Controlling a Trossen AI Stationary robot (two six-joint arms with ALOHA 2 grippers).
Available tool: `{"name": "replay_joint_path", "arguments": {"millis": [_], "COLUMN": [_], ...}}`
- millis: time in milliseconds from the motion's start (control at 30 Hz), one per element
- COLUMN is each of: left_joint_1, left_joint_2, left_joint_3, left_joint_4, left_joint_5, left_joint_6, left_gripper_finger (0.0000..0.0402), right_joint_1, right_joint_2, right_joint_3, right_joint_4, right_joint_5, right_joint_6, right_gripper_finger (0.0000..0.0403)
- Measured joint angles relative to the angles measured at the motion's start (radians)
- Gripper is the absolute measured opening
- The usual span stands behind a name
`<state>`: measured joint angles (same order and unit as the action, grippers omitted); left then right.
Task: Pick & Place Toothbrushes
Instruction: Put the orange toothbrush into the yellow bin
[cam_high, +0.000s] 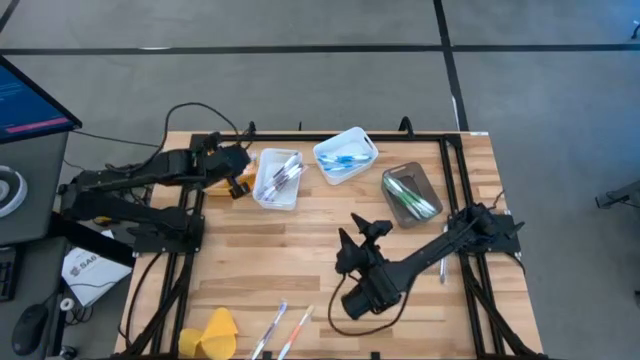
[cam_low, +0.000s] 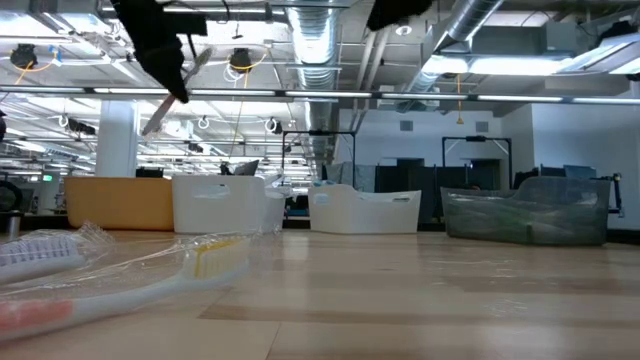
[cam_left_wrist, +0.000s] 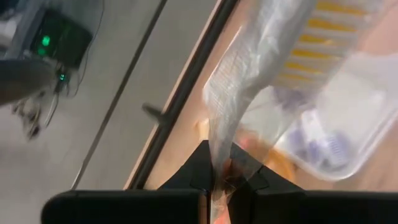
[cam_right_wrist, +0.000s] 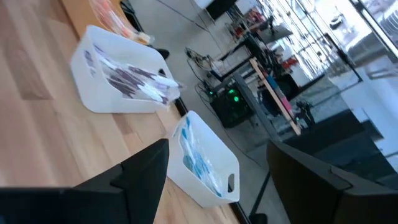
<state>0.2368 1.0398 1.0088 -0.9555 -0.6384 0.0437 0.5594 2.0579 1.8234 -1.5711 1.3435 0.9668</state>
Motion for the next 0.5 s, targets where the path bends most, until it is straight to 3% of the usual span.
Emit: {"name": "replay_joint_path", "arguments": {"millis": [500], "left_joint_1": [0.188], "left_joint_2": [0.024], "left_joint_3": [-0.085], "left_joint_4": [-0.077], "left_joint_5": [0.043], "left_joint_6": [0.012], "left_gripper_finger": [0.0014], "right_joint_1": [-0.016], "right_joint_2": [0.0], "right_joint_3": [-0.078], "right_joint_4": [0.0], "right_joint_5": [-0.046], "right_joint_6": [0.103], "right_gripper_finger": [0.0265]}}
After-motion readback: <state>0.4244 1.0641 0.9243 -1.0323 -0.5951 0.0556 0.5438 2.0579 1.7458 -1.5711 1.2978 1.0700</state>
